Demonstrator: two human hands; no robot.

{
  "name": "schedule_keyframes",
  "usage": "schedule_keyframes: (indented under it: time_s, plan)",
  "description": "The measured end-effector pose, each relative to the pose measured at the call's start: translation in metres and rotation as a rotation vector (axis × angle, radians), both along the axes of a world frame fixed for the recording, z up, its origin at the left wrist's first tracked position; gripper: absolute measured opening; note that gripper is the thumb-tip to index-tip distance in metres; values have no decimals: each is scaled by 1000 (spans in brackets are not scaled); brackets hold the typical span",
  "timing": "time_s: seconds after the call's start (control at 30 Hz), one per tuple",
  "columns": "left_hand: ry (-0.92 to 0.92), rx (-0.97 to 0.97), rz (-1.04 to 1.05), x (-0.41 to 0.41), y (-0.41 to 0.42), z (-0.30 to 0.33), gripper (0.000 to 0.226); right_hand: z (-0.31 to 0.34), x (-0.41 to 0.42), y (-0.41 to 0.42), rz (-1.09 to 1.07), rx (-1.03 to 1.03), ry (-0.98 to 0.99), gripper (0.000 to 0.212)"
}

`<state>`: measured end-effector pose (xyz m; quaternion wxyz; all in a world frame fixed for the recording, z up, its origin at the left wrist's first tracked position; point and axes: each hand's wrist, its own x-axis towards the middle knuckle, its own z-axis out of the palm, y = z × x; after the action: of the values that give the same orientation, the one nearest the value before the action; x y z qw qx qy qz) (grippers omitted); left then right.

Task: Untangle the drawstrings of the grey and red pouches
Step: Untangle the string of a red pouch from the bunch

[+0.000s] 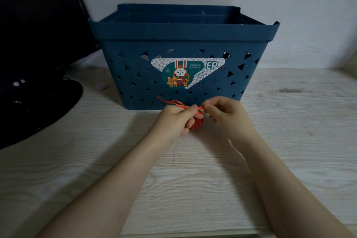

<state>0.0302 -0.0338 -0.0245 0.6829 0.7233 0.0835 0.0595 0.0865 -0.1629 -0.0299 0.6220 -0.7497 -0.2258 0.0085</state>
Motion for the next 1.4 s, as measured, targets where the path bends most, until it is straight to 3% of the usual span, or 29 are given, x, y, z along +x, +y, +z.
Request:
schedule_keyframes:
  time_s: [0.1,0.17,0.37,0.43,0.67,0.9,0.97,1.03,1.17,1.3,1.4]
  plan:
    - [-17,-69,29,1,1,0,30,8,-4,-3,54,262,120,18]
    - [-31,-78,58,2,2,0,33,11,-6,-4,151,298,149,18]
    - [-86,-141,60,0,3,1,19,11,-10,-3,329,183,157,13]
    - [-81,-119,37,1,5,1,20,10,-10,-3,297,157,145,8]
    - [-116,-67,-61,-2,3,2,17,7,-6,-1,180,97,114,31]
    - [-116,25,-142,-2,4,1,14,3,-3,-5,199,-103,-58,27]
    - [-140,134,-147,0,6,-3,16,0,-1,-7,183,-205,-132,26]
    - [-218,374,-122,1,9,-7,16,-2,0,-6,156,-237,-182,20]
    - [-516,697,56,5,14,-12,9,-2,0,-4,62,-120,-134,14]
    - [-553,775,94,6,16,-9,17,-2,-1,-1,97,-30,-7,18]
    - [-528,879,95,6,20,-8,9,-3,-3,2,121,-16,2,20]
